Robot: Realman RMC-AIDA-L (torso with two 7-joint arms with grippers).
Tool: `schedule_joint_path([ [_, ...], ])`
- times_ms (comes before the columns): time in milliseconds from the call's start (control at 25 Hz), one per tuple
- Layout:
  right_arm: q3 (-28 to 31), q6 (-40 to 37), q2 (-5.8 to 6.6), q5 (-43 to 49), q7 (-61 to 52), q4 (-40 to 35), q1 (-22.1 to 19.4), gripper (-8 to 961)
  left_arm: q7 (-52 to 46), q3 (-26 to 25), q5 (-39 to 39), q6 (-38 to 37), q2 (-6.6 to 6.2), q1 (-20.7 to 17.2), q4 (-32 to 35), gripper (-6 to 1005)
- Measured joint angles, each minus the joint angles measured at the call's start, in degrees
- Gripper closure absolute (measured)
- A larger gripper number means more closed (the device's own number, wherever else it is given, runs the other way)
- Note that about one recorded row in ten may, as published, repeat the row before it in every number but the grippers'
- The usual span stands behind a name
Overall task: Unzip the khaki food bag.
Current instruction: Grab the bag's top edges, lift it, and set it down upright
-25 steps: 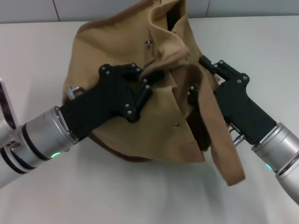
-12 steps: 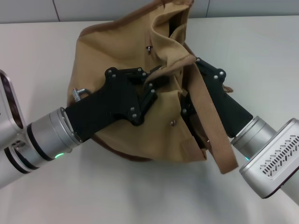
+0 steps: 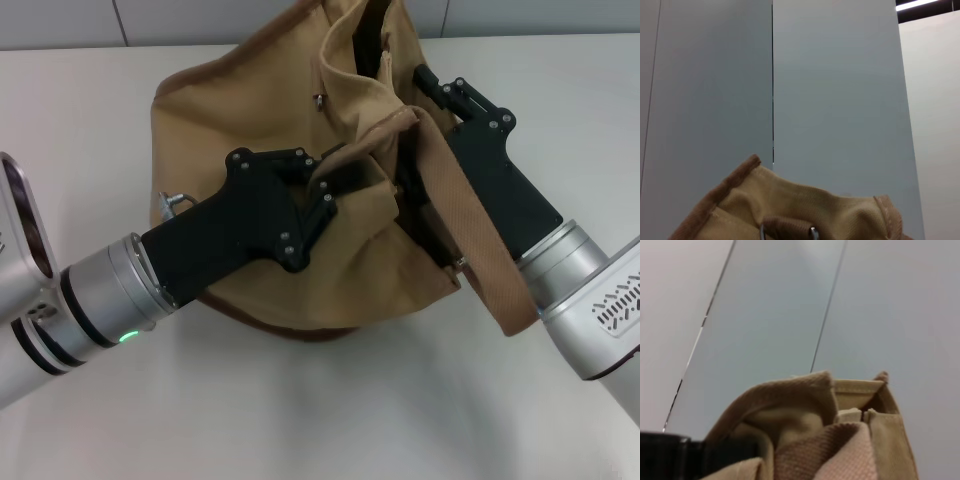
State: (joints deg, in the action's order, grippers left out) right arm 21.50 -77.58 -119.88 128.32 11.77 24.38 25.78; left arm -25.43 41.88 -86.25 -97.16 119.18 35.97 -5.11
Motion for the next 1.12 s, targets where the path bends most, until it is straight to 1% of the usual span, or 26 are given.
schedule_joint_path([
  [520,0.4,-0.7,0.00,-0.1,-1.8,-0.2,-0.4,469,0.7,0.0,-0.8,0.6,0.00,0.2,-0.3,939],
  [840,0.3,-4.6,0.01,-0.1,-1.5,-0.3,-1.3,517,0.7,-0.1,-1.0,1.2,0.01,0.1,-0.4,939],
  [1120,0.0,-5.1,0.01,0.0,-1.1,-0.9,-1.4,559,0.7,-0.2,-1.0,1.8,0.00,0.2,-0.4,939],
])
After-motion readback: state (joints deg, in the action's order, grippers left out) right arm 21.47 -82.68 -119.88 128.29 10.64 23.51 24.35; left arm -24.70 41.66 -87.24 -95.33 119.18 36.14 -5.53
